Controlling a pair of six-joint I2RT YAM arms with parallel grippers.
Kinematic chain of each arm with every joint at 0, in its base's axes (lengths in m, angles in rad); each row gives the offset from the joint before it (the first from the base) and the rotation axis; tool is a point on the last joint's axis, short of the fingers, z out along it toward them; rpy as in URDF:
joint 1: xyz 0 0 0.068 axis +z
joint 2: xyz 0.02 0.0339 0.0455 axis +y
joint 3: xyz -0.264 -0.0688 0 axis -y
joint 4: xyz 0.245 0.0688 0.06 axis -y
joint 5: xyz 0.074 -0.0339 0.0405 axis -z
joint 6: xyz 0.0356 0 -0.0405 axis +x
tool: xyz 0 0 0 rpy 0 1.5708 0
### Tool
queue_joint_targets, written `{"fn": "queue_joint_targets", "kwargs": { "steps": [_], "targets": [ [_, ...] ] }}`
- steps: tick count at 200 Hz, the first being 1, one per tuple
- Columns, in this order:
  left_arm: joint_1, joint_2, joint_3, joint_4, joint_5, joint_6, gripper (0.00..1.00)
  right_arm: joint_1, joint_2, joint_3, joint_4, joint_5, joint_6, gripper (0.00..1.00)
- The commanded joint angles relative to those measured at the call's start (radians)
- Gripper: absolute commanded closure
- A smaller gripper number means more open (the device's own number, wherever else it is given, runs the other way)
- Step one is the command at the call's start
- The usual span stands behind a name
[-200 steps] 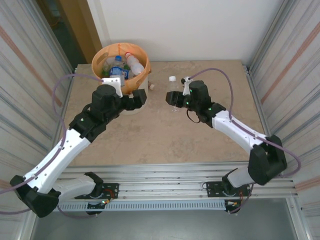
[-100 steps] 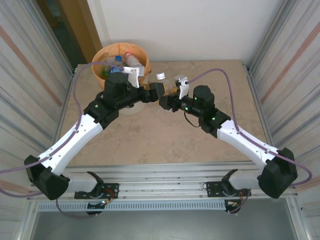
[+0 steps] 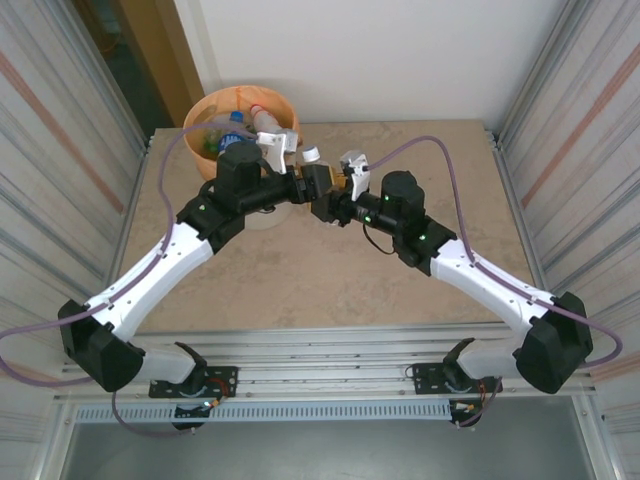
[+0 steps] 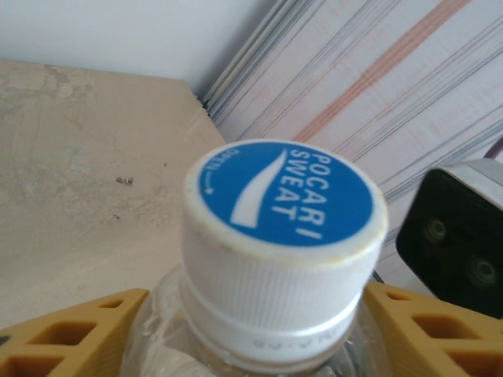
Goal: Put the plastic bottles in the bin
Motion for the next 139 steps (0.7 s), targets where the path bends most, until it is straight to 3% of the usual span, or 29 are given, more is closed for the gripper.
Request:
{"fn": "queue_joint_targets", "kwargs": {
  "steps": [1, 36, 89, 139],
  "targets": [
    [-0.003, 0.005, 0.020, 0.016, 0.027, -0.009, 0.50, 0.008, 0.010, 0.057, 0.050, -0.018, -0.028, 0.64],
    [-0.004, -0.018, 0.042, -0.033, -0.039, 0.037, 0.77, 0.009, 0.004, 0.061, 0.017, -0.001, -0.027, 0.41],
    [0.078, -0.002, 0.232, -0.227, -0.145, 0.187, 0.88, 0.009, -0.054, 0.032, -0.078, 0.065, -0.038, 0.00],
    [0.232, 0.178, 0.653, -0.553, -0.193, 0.364, 0.89, 0.008, -0.148, -0.026, -0.212, 0.225, -0.020, 0.02]
  ]
}}
